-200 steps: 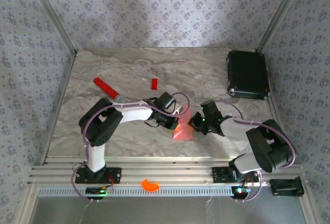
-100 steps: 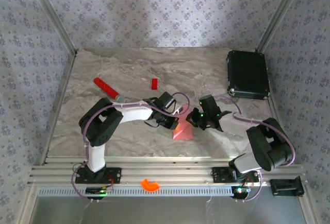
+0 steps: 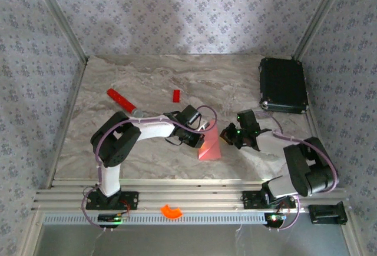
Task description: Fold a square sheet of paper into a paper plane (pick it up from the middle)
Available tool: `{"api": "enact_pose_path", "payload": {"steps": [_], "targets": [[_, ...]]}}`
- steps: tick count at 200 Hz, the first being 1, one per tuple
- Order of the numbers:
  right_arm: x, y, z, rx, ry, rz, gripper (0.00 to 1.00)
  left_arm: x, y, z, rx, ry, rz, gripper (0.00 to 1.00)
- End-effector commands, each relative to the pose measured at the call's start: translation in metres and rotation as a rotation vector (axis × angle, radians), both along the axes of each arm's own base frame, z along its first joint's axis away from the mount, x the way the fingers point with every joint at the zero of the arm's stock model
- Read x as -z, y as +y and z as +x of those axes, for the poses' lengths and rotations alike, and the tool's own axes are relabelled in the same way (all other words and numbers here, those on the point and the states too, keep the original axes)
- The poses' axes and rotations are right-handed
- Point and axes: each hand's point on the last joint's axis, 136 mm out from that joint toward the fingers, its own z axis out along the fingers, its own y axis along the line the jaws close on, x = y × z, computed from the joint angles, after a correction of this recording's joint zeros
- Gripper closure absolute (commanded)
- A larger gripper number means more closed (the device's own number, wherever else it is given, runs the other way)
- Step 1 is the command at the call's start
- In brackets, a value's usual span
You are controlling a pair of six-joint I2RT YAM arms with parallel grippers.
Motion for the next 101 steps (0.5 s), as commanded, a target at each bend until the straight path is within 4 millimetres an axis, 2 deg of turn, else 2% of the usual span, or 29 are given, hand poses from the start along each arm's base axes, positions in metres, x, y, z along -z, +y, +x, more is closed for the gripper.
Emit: {"api": "enact_pose_path", "payload": {"steps": [1, 23, 54, 68, 89, 101], "targets": [[-0.017, 0.010, -0.006, -0.021, -0.055, -0.017, 0.97, 0.039, 0.027, -0.024, 0.009, 0.086, 0.150, 1.00], [-0.018, 0.031, -0.015, -0.063, -0.050, -0.003, 0.97, 0.039, 0.026, -0.024, 0.011, 0.088, 0.149, 1.00], [0.000, 0.055, -0.030, -0.126, 0.003, -0.015, 0.97, 0.039, 0.025, -0.023, 0.012, 0.085, 0.148, 1.00], [0.017, 0.053, -0.041, -0.135, 0.057, -0.062, 0.97, 0.038, 0.024, -0.024, 0.013, 0.084, 0.146, 1.00], [0.045, 0.037, -0.058, -0.115, 0.132, -0.145, 0.98, 0.036, 0.023, -0.023, 0.012, 0.080, 0.145, 1.00], [0.054, 0.032, -0.066, -0.106, 0.148, -0.148, 0.99, 0.035, 0.023, -0.022, 0.009, 0.077, 0.147, 1.00]]}}
